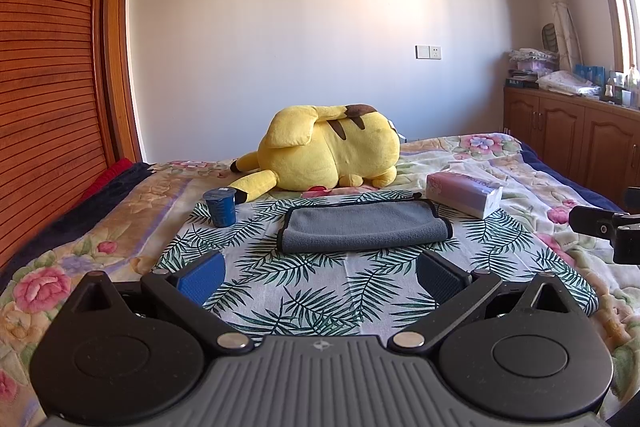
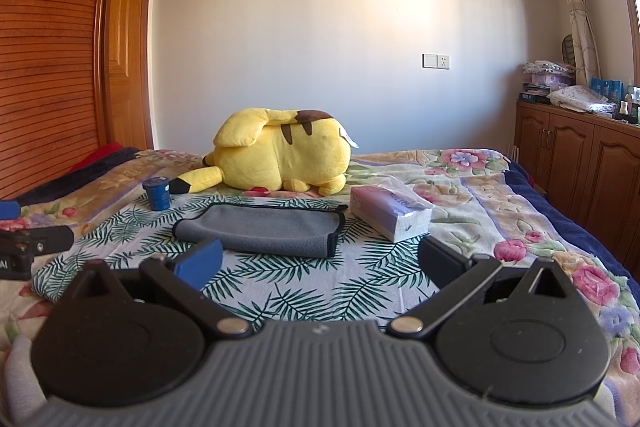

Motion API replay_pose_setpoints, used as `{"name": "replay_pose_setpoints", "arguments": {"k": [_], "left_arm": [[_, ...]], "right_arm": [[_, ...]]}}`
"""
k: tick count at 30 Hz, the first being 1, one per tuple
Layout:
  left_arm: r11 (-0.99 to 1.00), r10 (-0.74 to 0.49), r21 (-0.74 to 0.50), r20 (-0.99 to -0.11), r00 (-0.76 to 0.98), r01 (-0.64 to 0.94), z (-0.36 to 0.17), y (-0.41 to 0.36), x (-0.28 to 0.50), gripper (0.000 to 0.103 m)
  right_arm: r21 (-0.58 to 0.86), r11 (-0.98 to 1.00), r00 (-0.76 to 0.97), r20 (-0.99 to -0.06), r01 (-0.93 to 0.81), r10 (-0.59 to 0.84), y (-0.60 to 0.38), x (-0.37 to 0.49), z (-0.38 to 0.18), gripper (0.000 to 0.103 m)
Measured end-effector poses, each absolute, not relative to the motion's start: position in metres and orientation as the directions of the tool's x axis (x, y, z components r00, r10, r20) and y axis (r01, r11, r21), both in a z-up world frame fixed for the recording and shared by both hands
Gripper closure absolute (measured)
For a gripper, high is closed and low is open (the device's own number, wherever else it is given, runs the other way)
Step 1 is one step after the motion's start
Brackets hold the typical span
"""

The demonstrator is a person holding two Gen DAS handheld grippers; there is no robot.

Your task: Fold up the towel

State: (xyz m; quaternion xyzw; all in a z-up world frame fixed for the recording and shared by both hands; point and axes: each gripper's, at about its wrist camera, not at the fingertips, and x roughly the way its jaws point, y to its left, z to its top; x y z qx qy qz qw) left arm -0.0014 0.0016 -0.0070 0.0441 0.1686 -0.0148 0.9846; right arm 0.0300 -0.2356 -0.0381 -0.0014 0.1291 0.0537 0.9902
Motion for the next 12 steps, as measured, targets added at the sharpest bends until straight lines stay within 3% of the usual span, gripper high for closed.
{"name": "replay_pose_setpoints", "arguments": {"k": [12], "left_arm": [[0.995, -0.015, 0.083, -0.335, 0.942, 0.045, -0.0095, 0.0023, -0.0021, 0.000]], "right_arm": [[0.011, 0.994, 0.961, -0.256, -0.107, 0.106, -0.2353, 0.0299, -0.0381, 0.000]]}}
